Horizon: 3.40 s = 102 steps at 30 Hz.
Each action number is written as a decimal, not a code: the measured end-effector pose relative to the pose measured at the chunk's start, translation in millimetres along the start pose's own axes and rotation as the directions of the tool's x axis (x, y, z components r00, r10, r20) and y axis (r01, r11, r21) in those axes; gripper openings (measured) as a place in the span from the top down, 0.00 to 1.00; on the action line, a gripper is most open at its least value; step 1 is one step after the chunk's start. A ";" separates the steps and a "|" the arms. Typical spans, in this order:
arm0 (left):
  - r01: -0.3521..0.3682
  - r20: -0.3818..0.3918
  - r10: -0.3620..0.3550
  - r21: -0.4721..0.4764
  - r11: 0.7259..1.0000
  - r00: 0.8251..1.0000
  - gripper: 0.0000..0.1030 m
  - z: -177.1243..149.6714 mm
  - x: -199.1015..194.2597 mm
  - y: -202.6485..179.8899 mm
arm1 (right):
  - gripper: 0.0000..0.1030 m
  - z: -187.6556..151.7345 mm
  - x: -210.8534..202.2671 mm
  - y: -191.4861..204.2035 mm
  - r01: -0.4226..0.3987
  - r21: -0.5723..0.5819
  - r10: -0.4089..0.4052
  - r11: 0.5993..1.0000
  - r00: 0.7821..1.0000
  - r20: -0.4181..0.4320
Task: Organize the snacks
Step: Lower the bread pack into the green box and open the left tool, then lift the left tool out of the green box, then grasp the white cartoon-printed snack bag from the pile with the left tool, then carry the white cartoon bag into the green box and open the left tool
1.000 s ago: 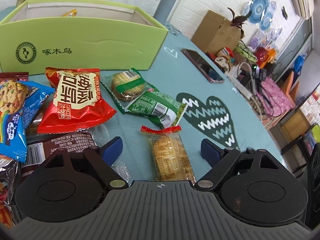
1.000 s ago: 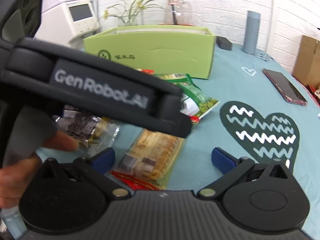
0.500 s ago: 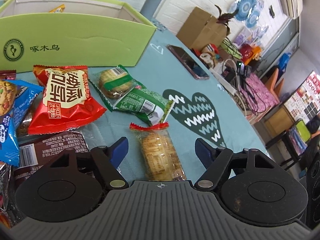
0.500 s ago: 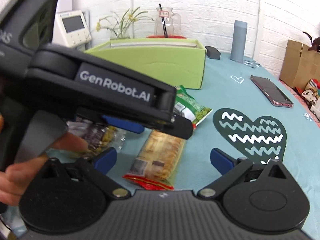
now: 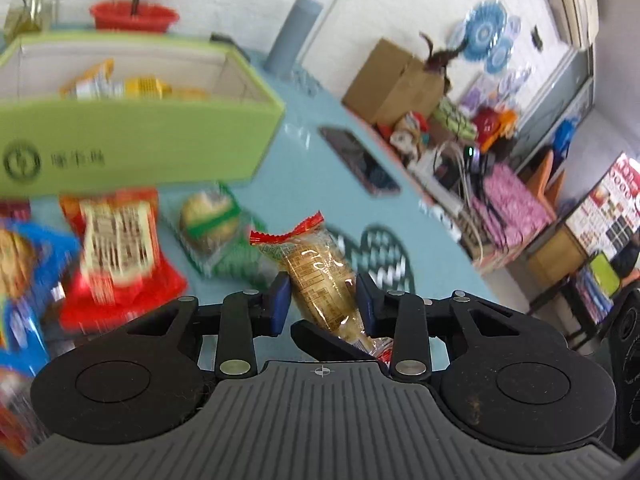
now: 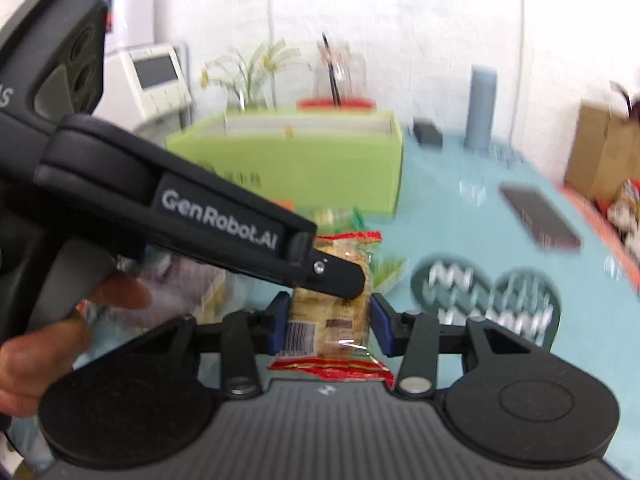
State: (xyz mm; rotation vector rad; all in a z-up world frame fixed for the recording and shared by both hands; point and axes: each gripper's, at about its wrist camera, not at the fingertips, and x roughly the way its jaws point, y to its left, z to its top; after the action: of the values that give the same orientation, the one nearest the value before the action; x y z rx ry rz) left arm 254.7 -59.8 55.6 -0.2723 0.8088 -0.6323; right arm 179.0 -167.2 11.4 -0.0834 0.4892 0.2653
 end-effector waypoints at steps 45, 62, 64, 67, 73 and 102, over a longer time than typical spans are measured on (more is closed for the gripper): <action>-0.191 0.320 0.243 -0.185 0.964 0.916 0.21 -19.4 -140.4 100.7 | 0.01 65.2 30.3 26.7 -0.303 -0.108 0.316 0.947 0.940 0.126; -0.157 0.156 0.219 -0.336 0.929 0.963 0.30 -94.0 -153.5 165.8 | 0.01 -10.2 39.6 130.6 -0.510 0.018 0.510 0.860 0.856 -0.083; -0.138 0.136 0.192 -0.328 0.934 0.972 0.34 -95.0 -148.7 166.7 | 0.01 -14.2 48.4 138.2 -0.513 0.022 0.512 0.858 0.851 -0.117; -0.114 0.120 0.166 -0.352 0.929 0.979 0.39 -97.8 -143.7 169.9 | 0.01 -17.1 49.8 148.7 -0.518 0.007 0.514 0.855 0.847 -0.134; -0.132 0.105 0.176 -0.336 0.933 0.979 0.51 -109.3 -155.0 162.5 | 0.01 -16.6 45.4 160.5 -0.553 -0.021 0.545 0.833 0.826 -0.144; -0.128 0.236 0.158 -0.139 0.982 0.959 0.59 62.3 -122.8 132.5 | 0.26 107.8 78.8 104.2 -0.391 -0.256 0.419 0.884 0.906 0.065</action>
State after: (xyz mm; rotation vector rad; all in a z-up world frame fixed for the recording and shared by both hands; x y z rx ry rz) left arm 292.6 119.8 108.9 -0.3920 0.6222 -0.4031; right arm 266.4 -33.3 67.2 -0.1981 0.3497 0.7393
